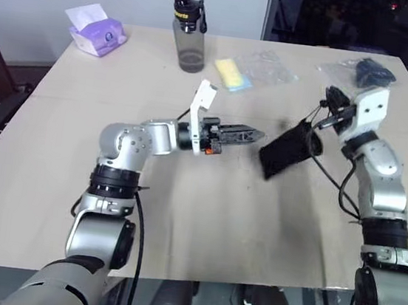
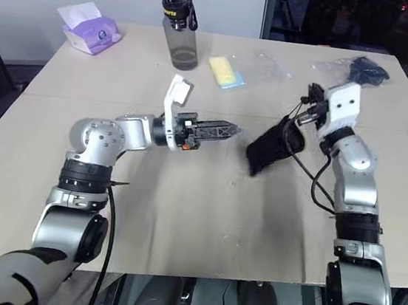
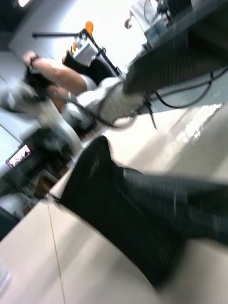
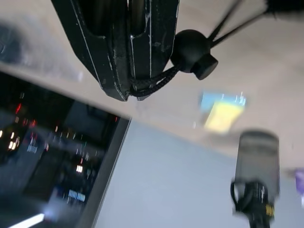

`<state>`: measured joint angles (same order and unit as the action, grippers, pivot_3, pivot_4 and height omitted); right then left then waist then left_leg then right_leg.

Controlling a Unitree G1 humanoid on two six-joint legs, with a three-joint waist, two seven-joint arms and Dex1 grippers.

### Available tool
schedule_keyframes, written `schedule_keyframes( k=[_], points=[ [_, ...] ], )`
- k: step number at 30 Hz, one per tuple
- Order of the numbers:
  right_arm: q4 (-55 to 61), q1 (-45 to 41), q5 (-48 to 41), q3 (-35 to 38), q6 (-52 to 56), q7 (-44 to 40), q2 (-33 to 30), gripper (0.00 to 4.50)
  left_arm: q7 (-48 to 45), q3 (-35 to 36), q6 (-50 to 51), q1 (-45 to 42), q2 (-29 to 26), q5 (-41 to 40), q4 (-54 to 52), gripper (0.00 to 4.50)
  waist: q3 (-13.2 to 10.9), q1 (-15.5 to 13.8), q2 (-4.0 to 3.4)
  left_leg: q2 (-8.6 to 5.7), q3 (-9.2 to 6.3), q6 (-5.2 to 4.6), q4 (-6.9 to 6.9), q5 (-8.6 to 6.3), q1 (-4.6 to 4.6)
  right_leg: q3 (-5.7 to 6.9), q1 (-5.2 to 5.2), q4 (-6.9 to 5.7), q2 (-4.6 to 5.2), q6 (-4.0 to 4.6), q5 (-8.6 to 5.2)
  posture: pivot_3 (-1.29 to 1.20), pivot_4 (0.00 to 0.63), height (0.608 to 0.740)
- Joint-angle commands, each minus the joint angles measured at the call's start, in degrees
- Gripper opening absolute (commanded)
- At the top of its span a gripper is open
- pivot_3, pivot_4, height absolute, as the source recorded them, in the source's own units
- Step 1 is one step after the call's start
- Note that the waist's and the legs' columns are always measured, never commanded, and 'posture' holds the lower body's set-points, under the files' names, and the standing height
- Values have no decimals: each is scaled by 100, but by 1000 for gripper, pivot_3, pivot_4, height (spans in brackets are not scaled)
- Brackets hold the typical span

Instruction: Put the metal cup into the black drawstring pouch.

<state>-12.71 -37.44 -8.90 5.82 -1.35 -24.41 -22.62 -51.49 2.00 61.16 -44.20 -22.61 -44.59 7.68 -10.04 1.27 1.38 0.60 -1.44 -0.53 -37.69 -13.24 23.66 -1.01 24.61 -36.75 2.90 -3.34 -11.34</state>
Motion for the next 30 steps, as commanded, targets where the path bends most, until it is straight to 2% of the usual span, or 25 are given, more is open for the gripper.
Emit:
schedule_keyframes(
  k=[1,8,13,17,30],
  points=[
    [648,-344,-122,14,162,-76,-83,0,-296,-225,-592,-84,-299,460,39,3151,0,-4,0,0,0,0,0,0,1,0,0,0,0,0,0,0,150,740],
    [1331,-582,-43,-463,551,-493,-75,0,-563,-160,-1653,-651,-235,854,255,3151,0,-49,0,0,-2,0,0,0,6,7,1,3,1,0,0,0,150,740],
    [1536,-499,315,-934,433,-739,-139,0,-472,96,-1339,-965,122,359,49,3151,0,-37,0,-1,2,-1,0,0,8,4,1,8,3,0,0,0,150,740],
    [1683,-437,542,-1239,391,-844,-94,0,-434,36,-1320,-1025,171,386,-89,3151,-1,-16,0,0,-1,-1,0,0,6,5,2,3,0,0,0,0,150,740],
    [2131,-490,520,-1454,610,-1071,92,0,-376,68,-1257,-1056,233,330,69,3151,0,-26,0,1,-3,-1,0,0,5,6,2,1,-1,0,0,0,150,740]
  ],
)
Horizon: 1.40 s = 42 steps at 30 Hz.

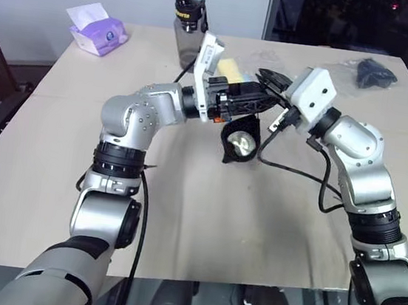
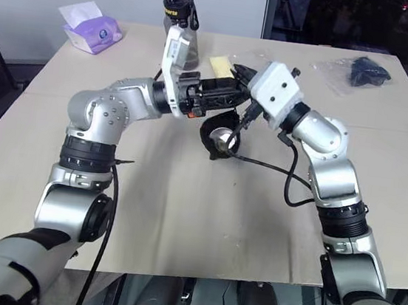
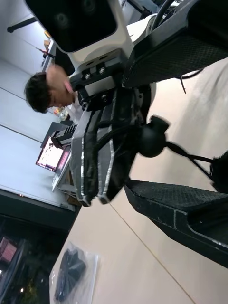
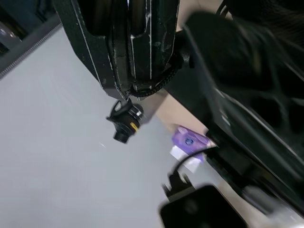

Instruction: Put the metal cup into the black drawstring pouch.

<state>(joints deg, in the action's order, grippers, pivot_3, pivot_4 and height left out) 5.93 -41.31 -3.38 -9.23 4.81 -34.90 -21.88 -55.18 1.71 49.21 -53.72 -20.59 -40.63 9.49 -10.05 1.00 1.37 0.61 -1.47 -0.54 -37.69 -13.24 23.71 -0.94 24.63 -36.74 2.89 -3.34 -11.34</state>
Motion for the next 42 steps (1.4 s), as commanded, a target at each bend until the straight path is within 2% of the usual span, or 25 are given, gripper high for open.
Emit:
schedule_keyframes(
  k=[1,6,9,11,12,24,26,28,30,38,42],
  points=[
    [267,-107,-29,52,0,-25,19,0,1,116,-47,-113,44,-87,-93,3151,0,0,0,0,0,0,0,0,0,0,0,0,0,0,0,0,150,740],
    [252,-99,-12,61,17,-54,12,0,-14,182,0,-66,68,-170,-114,3151,0,1,0,0,0,0,0,0,0,0,0,0,0,0,0,0,150,740],
    [248,-84,-5,53,25,-65,25,0,-59,239,85,-12,57,-267,-179,2325,0,3,0,0,0,0,0,0,0,0,0,0,0,0,0,0,150,740],
    [241,-87,-14,67,24,-76,24,0,-85,183,156,42,8,-259,-268,1467,0,13,0,0,0,0,0,0,0,-1,2,0,0,0,0,0,150,740],
    [234,-93,-21,76,23,-79,23,0,-103,139,168,82,-17,-240,-321,1372,0,7,0,1,-1,0,0,0,0,0,2,-1,-1,0,0,0,150,740],
    [180,-153,-267,278,131,19,148,0,-154,169,406,141,-88,-467,-270,1372,0,3,0,0,-2,0,0,0,0,2,1,-1,0,0,0,0,150,740],
    [181,-150,-288,286,147,21,154,0,-263,173,464,144,-141,-546,-319,2274,0,2,0,1,-2,0,0,0,0,2,1,-1,0,0,0,0,150,740],
    [191,-146,-291,280,163,23,151,0,-143,18,183,188,-158,-235,-387,2906,0,-4,0,0,-2,0,0,0,0,2,1,-1,0,0,0,0,150,740],
    [194,-140,-279,272,170,18,150,0,-130,-95,55,226,-165,-82,-391,3937,0,-14,0,0,-2,0,0,0,0,2,1,0,0,0,0,0,150,740],
    [202,-124,-262,269,185,15,135,0,-66,64,-385,76,-63,56,-186,3937,0,-7,0,0,-1,0,0,0,0,1,1,-1,0,0,0,0,150,740],
    [194,-112,-251,256,188,-2,115,0,-25,-740,-1658,-6,-263,1411,-86,3937,0,-13,0,-1,-1,0,0,0,0,1,1,-1,0,0,0,0,150,740]
  ],
)
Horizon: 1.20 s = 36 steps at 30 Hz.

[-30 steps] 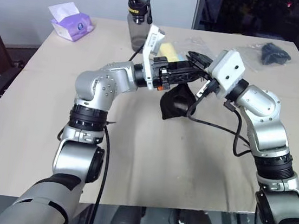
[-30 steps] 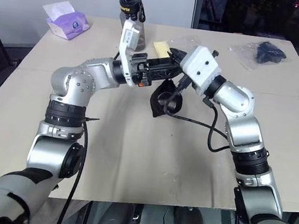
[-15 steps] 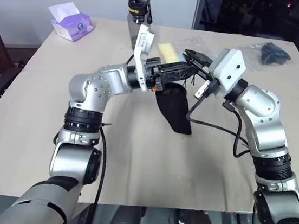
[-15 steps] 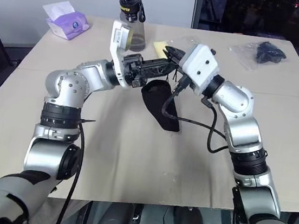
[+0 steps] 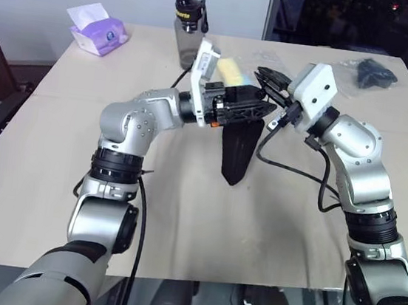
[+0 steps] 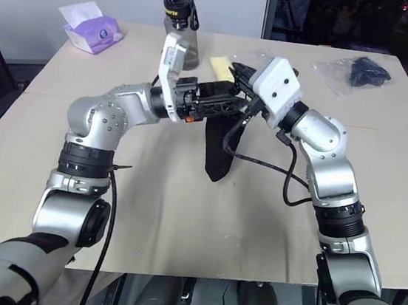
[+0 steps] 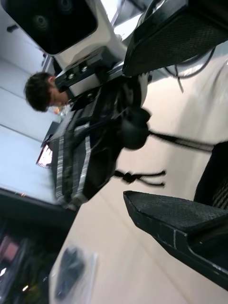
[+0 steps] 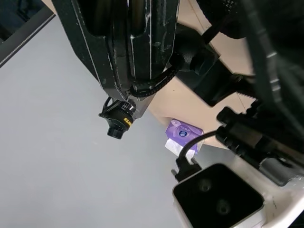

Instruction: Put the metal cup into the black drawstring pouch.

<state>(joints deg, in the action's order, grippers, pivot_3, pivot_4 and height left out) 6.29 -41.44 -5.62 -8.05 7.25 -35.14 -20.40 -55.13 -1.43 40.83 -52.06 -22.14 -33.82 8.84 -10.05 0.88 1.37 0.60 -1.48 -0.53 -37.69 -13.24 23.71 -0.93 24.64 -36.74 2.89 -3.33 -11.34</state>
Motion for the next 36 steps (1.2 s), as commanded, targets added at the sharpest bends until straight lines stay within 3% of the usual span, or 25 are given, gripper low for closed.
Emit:
schedule_keyframes(
  k=[1,23,25,27,31,32,36],
  points=[
    [155,-96,-30,138,-58,24,-30,0,-41,-419,-814,-182,-64,710,-45,3937,0,-3,0,0,1,0,0,0,0,-1,0,0,0,0,0,0,150,740],
    [-534,76,627,0,-714,105,-270,0,448,-238,107,-281,81,510,-765,3937,0,5,0,1,1,-1,0,0,1,-1,1,1,0,0,0,0,150,740],
    [-545,86,621,1,-748,101,-242,0,468,-210,129,-289,106,485,-746,3120,0,5,0,0,1,0,0,0,1,-1,0,2,0,0,0,0,150,740],
    [-527,74,629,-4,-756,107,-213,0,461,-219,145,-275,101,478,-741,1960,0,7,0,1,1,0,0,0,1,-1,1,1,0,0,0,0,150,740],
    [-487,27,638,7,-756,115,-180,0,406,-293,151,-246,84,509,-714,370,0,6,0,1,1,0,0,0,1,-1,1,1,0,0,0,0,150,740],
    [-480,10,634,18,-758,120,-171,0,397,-307,154,-247,84,514,-708,146,0,6,0,1,1,0,0,0,1,-1,1,1,0,0,0,0,150,740],
    [-428,-82,587,76,-751,193,-95,0,352,-426,127,-226,39,621,-671,148,0,6,0,1,1,0,0,0,1,-1,1,1,0,0,0,0,150,740]
  ],
)
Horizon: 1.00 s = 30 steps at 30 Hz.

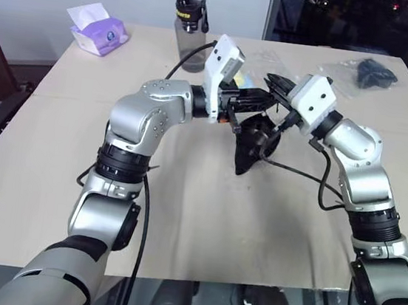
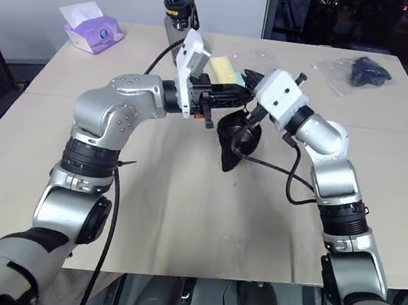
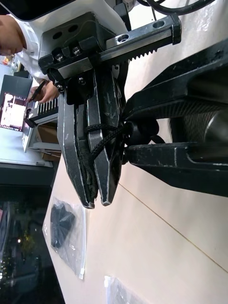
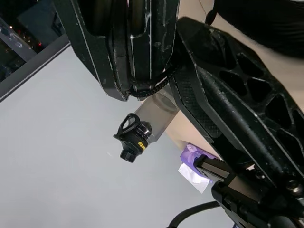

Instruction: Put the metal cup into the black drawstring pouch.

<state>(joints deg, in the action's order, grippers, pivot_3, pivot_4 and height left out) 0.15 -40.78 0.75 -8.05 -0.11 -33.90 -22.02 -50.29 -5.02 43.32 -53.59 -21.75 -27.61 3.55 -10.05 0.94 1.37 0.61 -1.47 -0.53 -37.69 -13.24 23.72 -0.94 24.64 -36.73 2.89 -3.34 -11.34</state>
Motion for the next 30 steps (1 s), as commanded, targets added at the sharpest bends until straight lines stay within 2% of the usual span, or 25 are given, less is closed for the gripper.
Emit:
schedule_keyframes(
  k=[1,4,9,14,16,18,20,21,25,30],
  points=[
    [214,-191,-104,130,-18,122,118,0,-131,-113,-147,-61,-13,60,-125,148,0,0,0,0,0,0,0,0,0,0,0,0,0,0,0,0,150,740],
    [352,-469,-466,483,55,473,428,0,-112,-186,-208,-21,-27,203,-50,148,0,7,-1,0,0,0,0,0,0,0,0,0,0,0,0,0,150,740],
    [641,-1269,-1861,1510,632,1266,1173,0,-206,-468,-141,98,-213,462,89,148,-1,4,-2,1,-2,0,0,0,-1,0,3,-5,-1,0,0,0,150,740],
    [959,-1755,-3145,2181,1234,1933,1627,0,-276,-468,-75,186,-215,419,115,148,-1,-14,-2,-1,-3,0,2,0,2,4,1,-1,3,0,0,0,150,740],
    [1009,-1808,-3387,2265,1386,2100,1656,0,-287,-464,-133,196,-199,425,172,148,-1,-7,-3,-1,-1,0,2,0,3,2,1,-2,4,0,0,0,150,740],
    [990,-1682,-3219,2096,1431,1957,1446,0,-308,-374,-176,182,-155,360,244,148,-1,-5,-3,-1,-1,-1,2,0,1,2,2,-3,3,0,0,0,150,740],
    [991,-1526,-3049,1901,1421,1801,1287,0,-340,-310,-207,168,-136,311,263,1170,-2,-2,-4,0,-2,-1,2,0,1,3,2,-3,2,0,0,0,150,740],
    [1034,-1431,-2985,1795,1394,1739,1256,0,-272,-254,-265,149,-111,334,312,1364,0,-6,-10,0,-2,-1,2,0,2,3,2,-3,2,0,0,0,150,740],
    [1272,-1225,-2829,1487,1458,1580,1124,0,-371,-254,-958,326,-155,596,404,3299,-1,41,-11,1,0,-1,7,-1,1,0,6,-2,-1,0,0,0,150,740],
    [1439,-1009,-2942,1412,1664,1487,1025,0,-542,46,-1004,530,-250,372,255,3299,-1,64,-11,2,0,-1,10,0,0,1,6,-5,0,1,0,0,150,740]
  ],
)
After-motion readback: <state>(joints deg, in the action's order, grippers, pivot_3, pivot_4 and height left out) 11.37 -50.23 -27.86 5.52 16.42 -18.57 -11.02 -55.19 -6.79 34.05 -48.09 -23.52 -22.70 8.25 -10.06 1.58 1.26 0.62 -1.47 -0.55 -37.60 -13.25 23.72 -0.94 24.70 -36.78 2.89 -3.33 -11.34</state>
